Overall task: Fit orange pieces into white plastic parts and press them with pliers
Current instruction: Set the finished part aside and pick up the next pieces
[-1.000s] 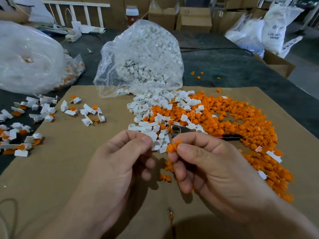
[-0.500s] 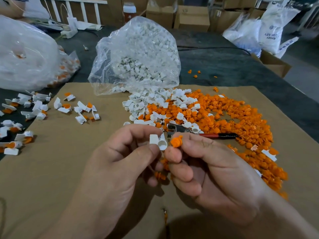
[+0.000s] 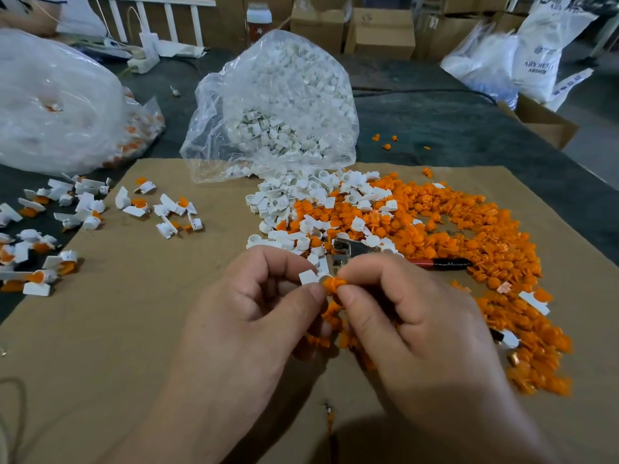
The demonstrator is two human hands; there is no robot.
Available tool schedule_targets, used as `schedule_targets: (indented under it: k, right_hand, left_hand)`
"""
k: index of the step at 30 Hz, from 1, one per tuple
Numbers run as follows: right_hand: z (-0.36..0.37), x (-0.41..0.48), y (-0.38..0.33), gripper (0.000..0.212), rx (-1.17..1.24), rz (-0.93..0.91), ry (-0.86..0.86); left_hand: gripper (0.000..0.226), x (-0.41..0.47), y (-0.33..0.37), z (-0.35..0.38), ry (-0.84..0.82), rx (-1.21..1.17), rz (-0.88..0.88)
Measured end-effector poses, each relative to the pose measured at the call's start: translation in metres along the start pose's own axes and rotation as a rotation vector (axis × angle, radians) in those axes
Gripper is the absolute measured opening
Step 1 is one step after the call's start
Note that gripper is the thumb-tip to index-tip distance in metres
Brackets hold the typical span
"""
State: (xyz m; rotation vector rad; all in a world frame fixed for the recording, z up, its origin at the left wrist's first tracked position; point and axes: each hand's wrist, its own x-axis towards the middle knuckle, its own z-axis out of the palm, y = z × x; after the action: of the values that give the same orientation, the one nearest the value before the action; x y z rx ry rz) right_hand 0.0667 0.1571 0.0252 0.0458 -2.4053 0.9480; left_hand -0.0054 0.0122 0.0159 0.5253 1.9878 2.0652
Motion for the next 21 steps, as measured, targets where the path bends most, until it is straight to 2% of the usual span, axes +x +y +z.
schedule_targets:
  k: [4, 8, 11, 14, 18, 21]
  right_hand:
    - [-0.001, 0.002, -0.001, 0.010, -0.165, -0.112, 0.001]
    - [-0.002, 0.003, -0.003, 0.016, -0.293, -0.149, -0.030]
    - [-0.001, 0.003, -0.004, 0.018, -0.339, -0.176, -0.048]
    - [0.000, 0.003, -0.005, 0.020, -0.360, -0.204, -0.038]
    - [0.001, 0.001, -0.006, 0.015, -0.360, -0.193, -0.062]
    - [0.001, 0.002, -0.007, 0.015, -0.353, -0.154, -0.091]
  left_hand:
    - [0.033, -0.001, -0.002, -0.002, -0.006, 0.102, 0.014]
    - [0.022, -0.001, -0.006, -0.001, -0.013, 0.195, 0.040]
    - [0.024, -0.001, -0.008, -0.001, -0.028, 0.216, 0.031]
    - [0.013, 0.001, -0.010, -0.002, -0.031, 0.203, 0.015]
    - [0.014, 0.002, -0.010, -0.003, -0.074, -0.005, -0.080]
    - [0.012, 0.002, -0.009, -0.006, -0.113, -0.015, -0.062]
